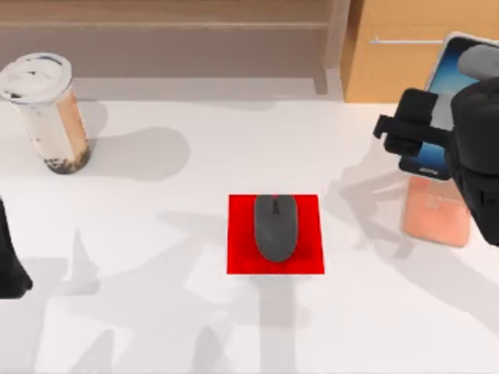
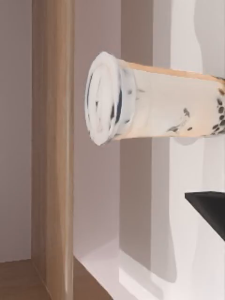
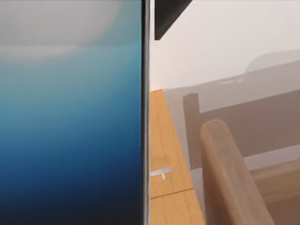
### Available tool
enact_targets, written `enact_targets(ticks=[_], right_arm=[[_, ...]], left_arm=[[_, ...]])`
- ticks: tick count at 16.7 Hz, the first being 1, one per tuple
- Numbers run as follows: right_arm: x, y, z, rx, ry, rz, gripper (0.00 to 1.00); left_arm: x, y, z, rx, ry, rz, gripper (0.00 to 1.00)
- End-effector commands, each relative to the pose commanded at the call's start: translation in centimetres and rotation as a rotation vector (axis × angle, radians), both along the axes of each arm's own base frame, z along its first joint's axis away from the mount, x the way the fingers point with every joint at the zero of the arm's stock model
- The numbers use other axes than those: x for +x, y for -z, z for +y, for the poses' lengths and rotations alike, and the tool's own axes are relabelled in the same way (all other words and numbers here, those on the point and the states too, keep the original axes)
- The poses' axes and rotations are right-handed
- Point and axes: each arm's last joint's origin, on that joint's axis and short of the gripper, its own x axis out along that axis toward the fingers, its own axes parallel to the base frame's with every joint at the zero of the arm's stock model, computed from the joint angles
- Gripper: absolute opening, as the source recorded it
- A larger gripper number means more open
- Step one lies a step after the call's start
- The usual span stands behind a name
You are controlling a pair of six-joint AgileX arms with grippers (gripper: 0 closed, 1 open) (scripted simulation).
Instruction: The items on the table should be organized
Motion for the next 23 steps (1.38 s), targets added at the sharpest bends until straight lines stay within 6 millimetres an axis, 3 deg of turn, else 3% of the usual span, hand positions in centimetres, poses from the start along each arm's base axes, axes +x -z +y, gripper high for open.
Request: enact_targets(ticks=[4,9,22,23], right_arm=[[2.3,3.1,-2.2,-0.130,0.099,0.081,0.00],[2.5,3.3,-2.3,-0.138,0.104,0.086,0.00],[2.5,3.3,-2.3,-0.138,0.104,0.086,0.98],[2.5,3.3,-2.3,-0.138,0.104,0.086,1.00]], left_arm=[[0.0,0.0,0.0,0.000,0.000,0.000,1.00],[0.0,0.0,0.0,0.000,0.000,0.000,1.00],[0.0,0.0,0.0,0.000,0.000,0.000,1.00],[0.0,0.0,0.0,0.000,0.000,0.000,1.00]])
